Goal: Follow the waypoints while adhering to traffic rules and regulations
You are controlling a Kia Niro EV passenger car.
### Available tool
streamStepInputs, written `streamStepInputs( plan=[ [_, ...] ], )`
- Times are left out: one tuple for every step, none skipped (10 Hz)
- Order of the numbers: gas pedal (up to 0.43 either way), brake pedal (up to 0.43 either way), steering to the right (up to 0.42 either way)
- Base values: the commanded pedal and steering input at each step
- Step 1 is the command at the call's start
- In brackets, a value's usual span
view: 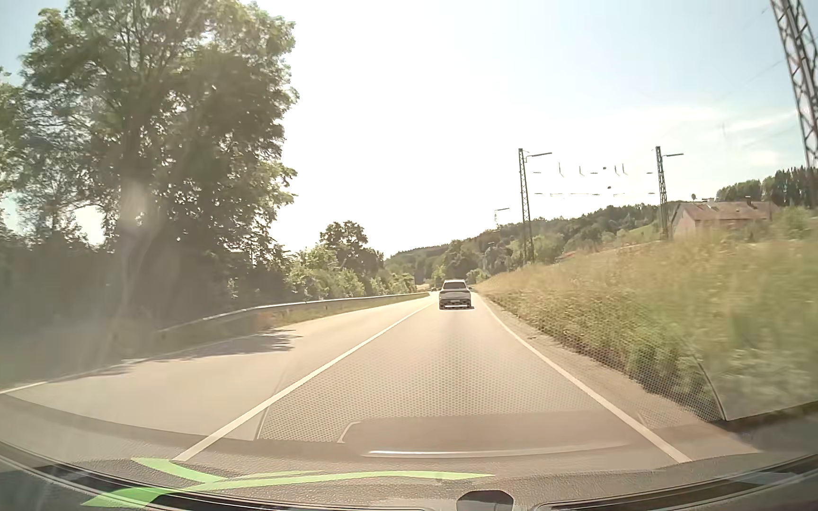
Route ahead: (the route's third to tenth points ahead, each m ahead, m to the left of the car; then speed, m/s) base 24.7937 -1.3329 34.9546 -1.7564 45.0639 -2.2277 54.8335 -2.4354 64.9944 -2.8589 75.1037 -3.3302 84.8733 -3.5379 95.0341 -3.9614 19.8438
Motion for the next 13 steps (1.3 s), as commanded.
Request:
streamStepInputs(
  plan=[
    [0.268,0.000,0.005],
    [0.228,0.000,0.005],
    [0.189,0.000,0.005],
    [0.177,0.000,0.005],
    [0.177,0.000,0.005],
    [0.189,0.000,0.005],
    [0.197,0.000,0.005],
    [0.220,0.000,0.005],
    [0.240,0.000,0.005],
    [0.248,0.000,0.005],
    [0.248,0.000,0.004],
    [0.240,0.000,0.001],
    [0.220,0.000,-0.006]
  ],
)
